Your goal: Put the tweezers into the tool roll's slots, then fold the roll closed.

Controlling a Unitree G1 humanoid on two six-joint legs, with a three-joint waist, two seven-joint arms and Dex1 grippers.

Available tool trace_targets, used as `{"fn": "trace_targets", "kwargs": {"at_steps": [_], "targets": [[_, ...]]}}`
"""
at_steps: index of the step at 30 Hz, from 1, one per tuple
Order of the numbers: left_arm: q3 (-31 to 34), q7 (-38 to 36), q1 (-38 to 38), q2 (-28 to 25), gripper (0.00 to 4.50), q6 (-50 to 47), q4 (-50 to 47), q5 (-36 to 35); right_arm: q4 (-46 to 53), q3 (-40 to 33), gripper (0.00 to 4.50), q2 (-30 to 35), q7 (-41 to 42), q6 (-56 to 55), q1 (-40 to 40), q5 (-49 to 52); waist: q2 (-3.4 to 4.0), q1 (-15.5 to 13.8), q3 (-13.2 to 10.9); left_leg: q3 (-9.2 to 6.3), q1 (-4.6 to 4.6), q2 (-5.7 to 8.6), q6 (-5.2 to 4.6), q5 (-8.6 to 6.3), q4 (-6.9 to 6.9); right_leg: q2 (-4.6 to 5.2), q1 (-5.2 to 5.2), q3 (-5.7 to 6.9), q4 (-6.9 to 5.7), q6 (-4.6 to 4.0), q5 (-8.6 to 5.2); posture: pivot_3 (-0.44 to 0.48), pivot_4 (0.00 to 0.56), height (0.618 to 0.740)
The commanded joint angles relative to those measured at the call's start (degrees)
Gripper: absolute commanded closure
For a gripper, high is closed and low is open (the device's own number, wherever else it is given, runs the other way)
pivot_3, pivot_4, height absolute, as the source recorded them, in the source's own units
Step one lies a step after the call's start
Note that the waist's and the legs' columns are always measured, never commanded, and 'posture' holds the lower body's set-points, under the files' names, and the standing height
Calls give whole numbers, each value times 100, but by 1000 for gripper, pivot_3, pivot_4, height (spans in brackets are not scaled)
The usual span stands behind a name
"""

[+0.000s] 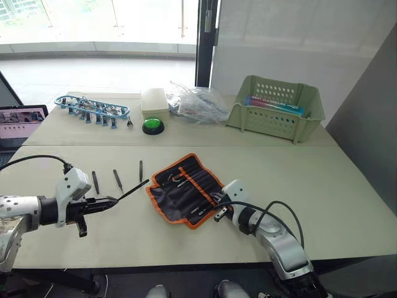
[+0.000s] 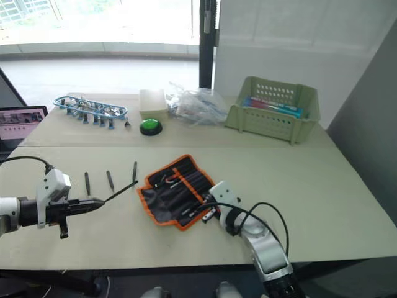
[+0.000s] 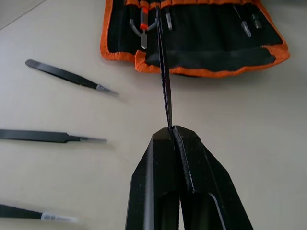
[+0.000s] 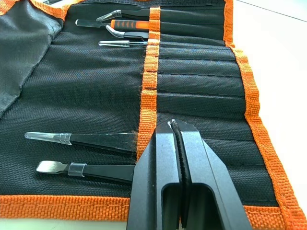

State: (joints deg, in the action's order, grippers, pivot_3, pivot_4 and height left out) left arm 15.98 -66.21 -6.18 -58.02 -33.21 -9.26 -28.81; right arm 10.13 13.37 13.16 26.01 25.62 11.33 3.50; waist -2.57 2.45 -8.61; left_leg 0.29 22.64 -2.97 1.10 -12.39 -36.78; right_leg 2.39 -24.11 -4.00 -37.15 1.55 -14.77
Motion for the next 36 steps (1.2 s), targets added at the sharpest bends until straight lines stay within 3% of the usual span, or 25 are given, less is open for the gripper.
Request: {"fn": "trace_targets", "kwargs": {"at_steps": [1,6,10,19,36], "targets": [[-361,302,-645,-205,4481,-1504,-682,-655,-111,34,4500,27,27,42,37,-19,-1,7,0,-3,3,0,0,0,-1,-4,-1,-1,0,2,1,0,150,738],[-1710,865,-1568,-275,4481,-3038,-977,-421,-176,37,4500,23,34,6,104,-31,5,36,-3,-9,4,4,-1,0,-3,-16,-1,-12,-2,7,-1,0,150,738],[-2159,1283,-2362,177,4481,-3633,-646,-374,-188,18,4500,17,14,-14,140,-30,4,12,-4,-22,18,3,-1,1,-5,-28,-8,-10,-3,8,-1,0,150,738],[-3028,1452,-3052,519,4481,-3480,-259,123,-107,-11,4500,3,-62,-11,65,-35,4,16,-4,-24,21,5,-1,1,-8,-28,-8,-11,-1,5,1,0,150,738],[-3793,1650,-3590,1240,4481,-3313,499,836,18,9,4500,4,-120,31,-46,-25,4,-4,-4,-26,23,8,-1,1,-12,-28,-6,-11,-2,5,1,0,150,738]]}}
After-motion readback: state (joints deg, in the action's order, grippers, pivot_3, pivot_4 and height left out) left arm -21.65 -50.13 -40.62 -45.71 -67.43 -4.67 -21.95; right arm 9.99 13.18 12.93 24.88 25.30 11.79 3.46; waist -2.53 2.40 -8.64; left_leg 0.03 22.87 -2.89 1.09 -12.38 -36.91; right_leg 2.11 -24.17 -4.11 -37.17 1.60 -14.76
